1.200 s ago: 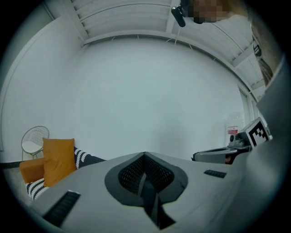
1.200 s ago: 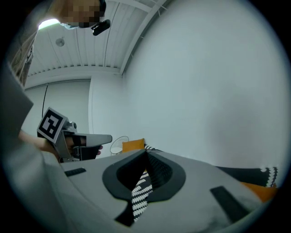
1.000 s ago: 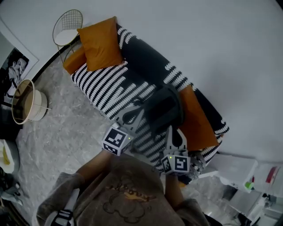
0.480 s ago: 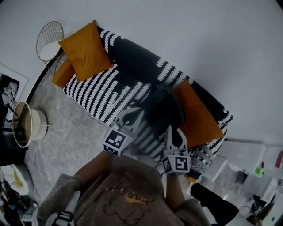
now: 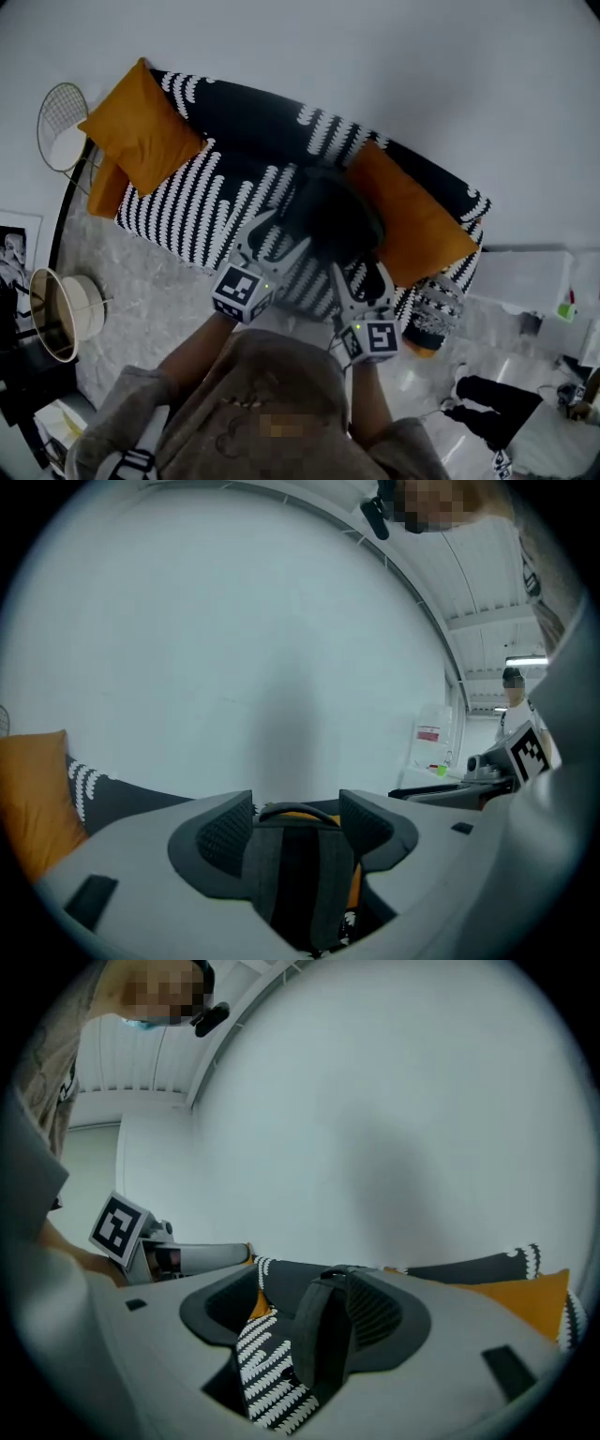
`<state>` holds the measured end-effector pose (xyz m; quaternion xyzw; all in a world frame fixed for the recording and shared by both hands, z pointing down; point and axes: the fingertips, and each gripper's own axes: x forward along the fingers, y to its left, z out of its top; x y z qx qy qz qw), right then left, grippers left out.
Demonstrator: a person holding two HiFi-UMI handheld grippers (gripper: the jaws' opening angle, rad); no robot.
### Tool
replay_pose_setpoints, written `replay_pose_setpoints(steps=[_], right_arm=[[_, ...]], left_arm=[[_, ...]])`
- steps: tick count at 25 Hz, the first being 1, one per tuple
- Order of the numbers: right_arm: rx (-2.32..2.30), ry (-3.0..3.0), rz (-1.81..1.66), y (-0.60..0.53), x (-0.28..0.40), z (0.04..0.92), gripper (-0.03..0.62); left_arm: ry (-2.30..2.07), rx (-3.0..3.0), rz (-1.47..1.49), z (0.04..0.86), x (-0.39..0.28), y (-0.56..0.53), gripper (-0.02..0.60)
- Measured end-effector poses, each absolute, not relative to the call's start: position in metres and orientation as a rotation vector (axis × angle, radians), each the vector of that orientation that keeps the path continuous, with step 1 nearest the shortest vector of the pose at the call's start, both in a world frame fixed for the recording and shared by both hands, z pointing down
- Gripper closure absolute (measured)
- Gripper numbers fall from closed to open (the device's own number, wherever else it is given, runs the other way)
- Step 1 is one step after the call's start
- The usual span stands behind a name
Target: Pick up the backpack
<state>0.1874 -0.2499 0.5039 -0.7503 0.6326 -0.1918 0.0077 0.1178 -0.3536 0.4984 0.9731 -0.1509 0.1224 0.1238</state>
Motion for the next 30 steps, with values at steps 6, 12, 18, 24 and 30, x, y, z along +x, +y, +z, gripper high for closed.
replay_pose_setpoints(steps=[6, 12, 18, 24, 30], right_arm=[[-2.425, 1.821, -0.706, -0.244, 0.198, 0.544, 0.289], [-2.452, 1.771, -0.791, -0.242, 0.208, 0.592, 0.289], [-2.471, 1.734, -0.841, -0.249, 0.216, 0.643, 0.289], [-2.519, 1.683, -0.891, -0.257, 0.223, 0.688, 0.289], [-2.531, 1.658, -0.913, -0.266, 0.227, 0.714, 0.29]], left_arm=[[-0.344, 2.841, 0.448, 0.533, 0.13, -0.361, 0.284], [-0.278, 2.83, 0.542, 0.582, 0.137, -0.365, 0.284], [-0.247, 2.809, 0.603, 0.634, 0.15, -0.376, 0.284], [-0.247, 2.794, 0.663, 0.693, 0.16, -0.388, 0.284], [-0.248, 2.781, 0.695, 0.727, 0.17, -0.392, 0.27]])
